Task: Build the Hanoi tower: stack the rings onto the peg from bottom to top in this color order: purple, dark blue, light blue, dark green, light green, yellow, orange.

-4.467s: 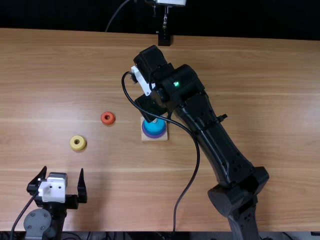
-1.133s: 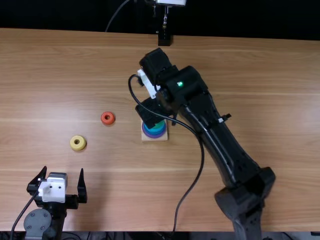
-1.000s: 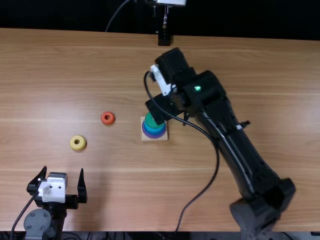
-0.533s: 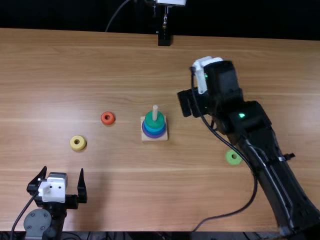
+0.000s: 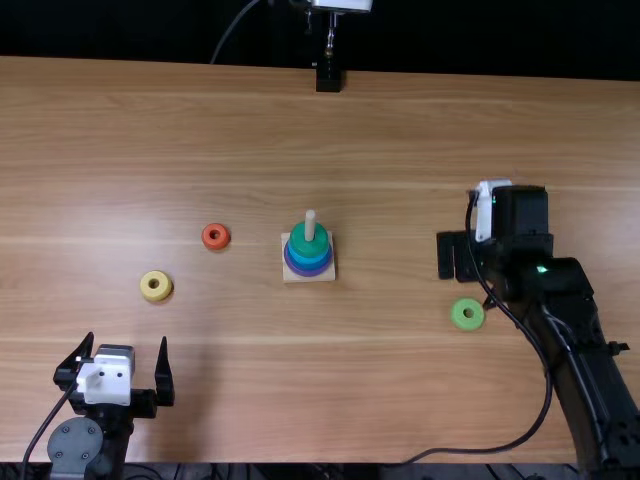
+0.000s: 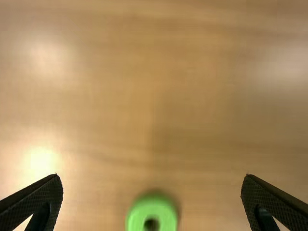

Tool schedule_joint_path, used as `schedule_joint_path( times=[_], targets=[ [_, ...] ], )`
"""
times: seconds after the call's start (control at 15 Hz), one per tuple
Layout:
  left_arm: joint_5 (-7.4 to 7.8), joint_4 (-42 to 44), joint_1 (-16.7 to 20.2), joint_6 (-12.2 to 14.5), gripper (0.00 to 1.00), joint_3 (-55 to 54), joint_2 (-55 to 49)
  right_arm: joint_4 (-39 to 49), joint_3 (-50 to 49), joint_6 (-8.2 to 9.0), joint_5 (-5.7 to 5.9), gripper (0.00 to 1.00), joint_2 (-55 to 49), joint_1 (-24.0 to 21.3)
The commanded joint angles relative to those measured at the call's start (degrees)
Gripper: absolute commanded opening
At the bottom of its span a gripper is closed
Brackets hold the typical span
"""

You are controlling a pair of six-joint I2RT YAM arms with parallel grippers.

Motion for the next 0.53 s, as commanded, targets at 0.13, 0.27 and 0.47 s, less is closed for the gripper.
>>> schedule_joint_path(
  times=[0.13,0.27,0.47],
  targets=[
    [0.43,-4.59,-0.27,-0.13,1.0,-6.04,-0.69,-2.76,-3.26,3.86,-3.28,1.0,-1.04,-0.21],
    [0.43,-4.59,-0.27,-0.13,1.0,-6.04,-0.69,-2.87,-3.7,5.87,-5.28,1.0,-0.87,-3.37],
    [0.43,-4.59,-0.27,-0.13,1.0,-6.04,-0.69,-2.44,-4.05,5.97,-8.34,1.0,-0.43,-5.22]
  ],
)
